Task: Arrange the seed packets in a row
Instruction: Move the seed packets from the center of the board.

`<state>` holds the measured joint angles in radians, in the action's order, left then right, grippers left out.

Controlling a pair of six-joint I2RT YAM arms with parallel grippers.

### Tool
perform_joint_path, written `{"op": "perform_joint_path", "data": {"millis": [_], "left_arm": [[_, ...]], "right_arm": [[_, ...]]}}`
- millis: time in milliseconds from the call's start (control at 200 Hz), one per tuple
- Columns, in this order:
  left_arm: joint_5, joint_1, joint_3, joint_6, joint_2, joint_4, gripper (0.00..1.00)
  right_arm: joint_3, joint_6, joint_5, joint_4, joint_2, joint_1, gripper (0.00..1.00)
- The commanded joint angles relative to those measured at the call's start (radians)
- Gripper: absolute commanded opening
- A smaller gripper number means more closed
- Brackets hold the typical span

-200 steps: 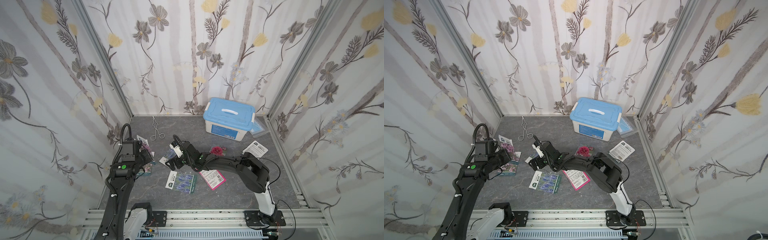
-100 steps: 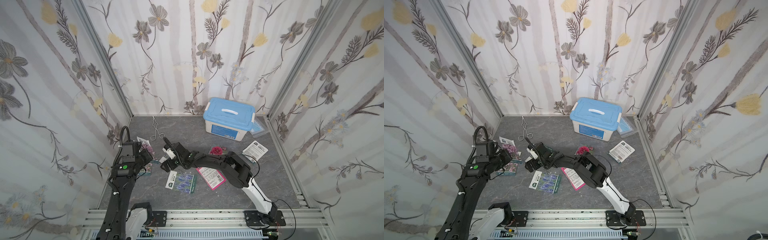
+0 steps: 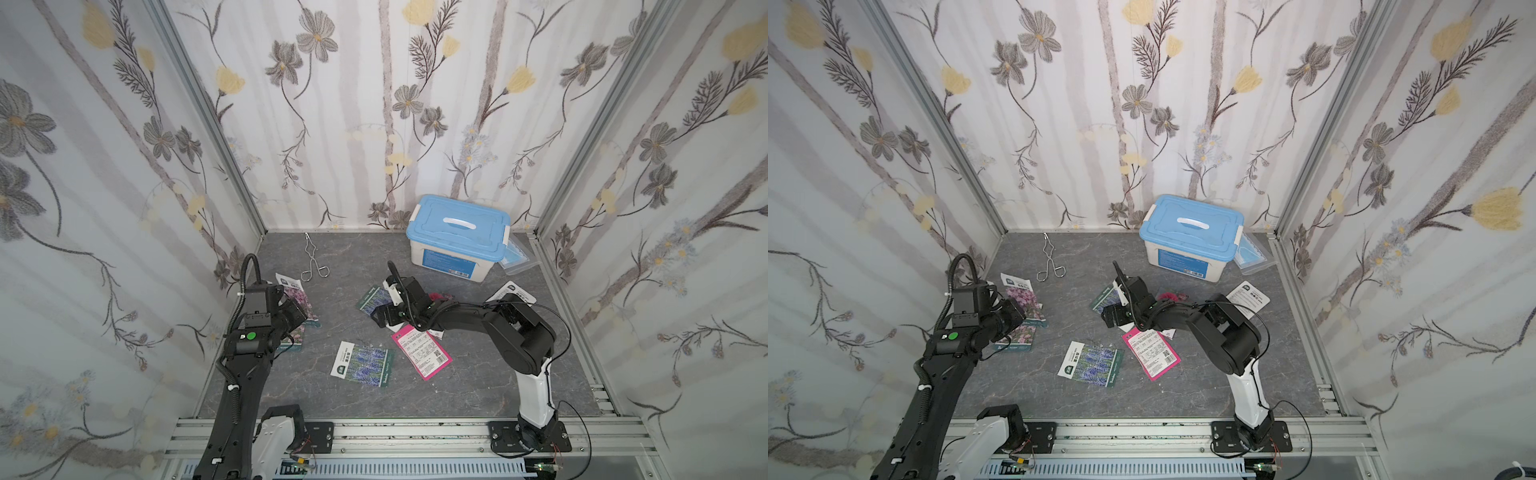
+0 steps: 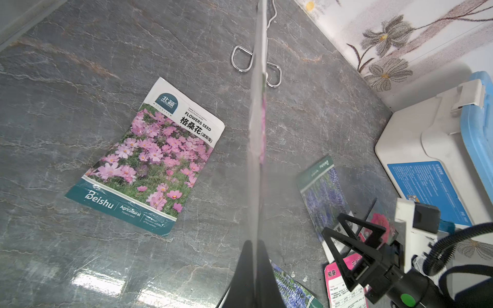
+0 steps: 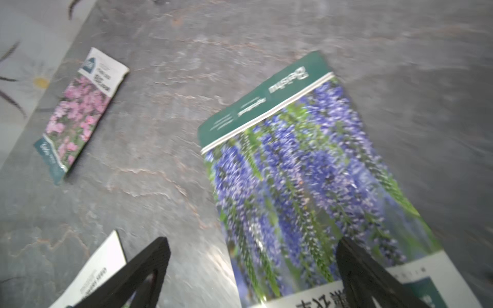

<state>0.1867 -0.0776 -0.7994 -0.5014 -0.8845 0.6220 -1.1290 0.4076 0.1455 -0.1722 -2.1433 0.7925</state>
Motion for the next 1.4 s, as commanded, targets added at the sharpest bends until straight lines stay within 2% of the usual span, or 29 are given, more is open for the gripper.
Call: {"op": "perform_joint_path", "data": {"millis": [0,160,330,580,714,849,1039,1304,1394], "left_arm": [[0.015,0.001,0.010,-0.001,-0.007,-0.041,0.00],[0.037,0.000,0.027,0.013,-0.029,-0.045,0.00],[0.057,0.009,0.023,0.026,-0.055,-0.039,0.00],[0.027,0.037,0.011,0.018,-0.077,-0.045,0.00],[0.009,0.048,0.012,0.012,-0.082,-0.048,0.00],[-0.002,0.056,0.017,0.006,-0.087,-0.054,0.00],[-0.012,0.075,0.017,0.008,-0.107,-0.059,0.00],[-0.001,0.141,0.008,0.024,-0.177,-0.076,0.00],[0.008,0.181,0.001,0.027,-0.209,-0.095,0.00]], "right_arm": [[0.073,0.012,-0.072,0.053,0.073,-0.008,0.99],[0.129,-0.014,-0.069,0.054,0.218,0.020,0.99],[0.111,-0.023,0.014,0.075,0.284,0.131,0.99],[0.060,-0.001,0.126,0.057,0.173,0.303,0.99],[0.044,0.018,0.203,0.030,0.094,0.335,0.99],[0.041,0.032,0.221,0.025,0.037,0.340,0.99],[0.118,0.069,0.164,0.010,0.052,0.284,0.99],[0.417,0.130,0.100,-0.102,0.265,0.023,0.99],[0.455,0.128,0.042,-0.081,0.328,-0.052,1.00]]}}
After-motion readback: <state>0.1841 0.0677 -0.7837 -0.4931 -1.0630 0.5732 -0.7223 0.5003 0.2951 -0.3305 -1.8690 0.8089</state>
